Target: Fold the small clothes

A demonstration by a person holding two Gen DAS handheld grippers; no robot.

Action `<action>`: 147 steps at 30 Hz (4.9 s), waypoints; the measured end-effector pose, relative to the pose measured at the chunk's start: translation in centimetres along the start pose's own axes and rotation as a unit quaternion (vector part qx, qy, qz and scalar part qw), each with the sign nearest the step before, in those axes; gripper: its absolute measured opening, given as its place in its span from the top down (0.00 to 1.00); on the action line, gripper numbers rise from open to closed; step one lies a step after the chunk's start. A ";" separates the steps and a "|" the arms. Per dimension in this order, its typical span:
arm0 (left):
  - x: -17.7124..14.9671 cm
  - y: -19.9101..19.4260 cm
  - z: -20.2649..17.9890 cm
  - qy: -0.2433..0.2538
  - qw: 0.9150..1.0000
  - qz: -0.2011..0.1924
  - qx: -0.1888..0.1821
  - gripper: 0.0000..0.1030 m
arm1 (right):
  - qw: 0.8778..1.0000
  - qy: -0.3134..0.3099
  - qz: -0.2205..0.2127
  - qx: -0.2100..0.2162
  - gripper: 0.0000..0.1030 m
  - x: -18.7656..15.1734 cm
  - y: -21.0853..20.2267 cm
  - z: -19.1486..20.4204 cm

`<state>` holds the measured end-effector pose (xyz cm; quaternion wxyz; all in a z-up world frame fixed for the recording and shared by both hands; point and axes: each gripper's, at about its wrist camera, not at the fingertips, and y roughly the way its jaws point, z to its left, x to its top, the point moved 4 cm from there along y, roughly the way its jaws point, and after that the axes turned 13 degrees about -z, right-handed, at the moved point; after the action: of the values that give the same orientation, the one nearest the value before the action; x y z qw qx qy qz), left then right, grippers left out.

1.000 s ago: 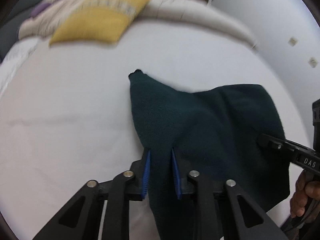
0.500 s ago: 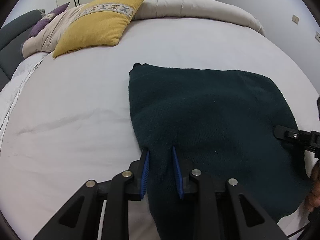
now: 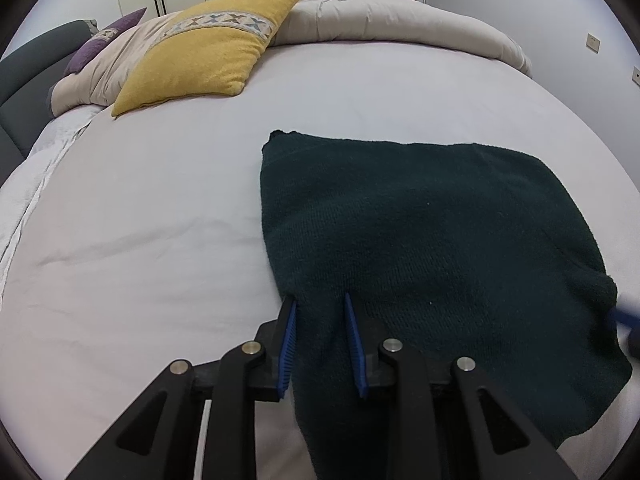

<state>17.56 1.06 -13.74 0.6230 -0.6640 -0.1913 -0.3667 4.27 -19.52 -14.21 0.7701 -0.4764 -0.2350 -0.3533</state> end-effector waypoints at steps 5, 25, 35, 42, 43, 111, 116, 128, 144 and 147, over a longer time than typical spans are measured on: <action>-0.1 -0.2 -0.1 -0.006 1.000 -0.002 -0.002 0.75 | 0.999 -0.044 0.003 -0.019 0.58 -3.5 1.7 -0.9; -1.4 -25.7 -0.6 -0.017 0.948 -0.302 0.102 0.00 | 0.930 -0.112 -0.291 -0.196 0.02 1.1 -20.2 3.1; -0.5 -31.9 -0.1 -0.046 0.956 -0.278 0.079 0.00 | 0.913 -0.162 -0.341 -0.155 0.00 3.4 -27.1 11.4; -5.4 -24.4 -1.7 -0.067 0.991 -0.107 0.042 0.00 | 0.951 -0.113 -0.201 -0.206 0.00 1.6 -22.9 9.5; -6.0 -24.0 -1.9 -0.069 0.992 -0.097 0.044 0.00 | 0.957 -0.095 -0.178 -0.207 0.00 1.0 -22.1 8.7; -9.2 -19.4 -0.5 -0.081 0.993 -0.065 0.055 0.00 | 0.958 -0.131 -0.101 -0.235 0.00 -4.5 -13.7 5.9; -9.2 -19.5 -0.5 -0.082 0.993 -0.065 0.055 0.00 | 0.958 -0.131 -0.101 -0.235 0.00 -4.5 -13.7 6.0; -9.2 -19.4 -0.6 -0.082 0.993 -0.065 0.055 0.00 | 0.958 -0.131 -0.100 -0.235 0.00 -4.6 -13.6 6.1; -9.5 -19.3 -0.9 -0.081 0.993 -0.064 0.054 0.00 | 0.958 -0.131 -0.100 -0.235 0.00 -4.6 -13.6 6.1; -9.4 -19.3 -0.8 -0.080 0.993 -0.064 0.054 0.00 | 0.958 -0.130 -0.100 -0.235 0.00 -4.6 -13.6 6.1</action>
<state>-2.60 5.07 -7.33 0.6160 -0.6428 -0.3025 -0.3403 -9.27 -16.59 -7.03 0.5601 -0.6600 -0.2898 -0.4083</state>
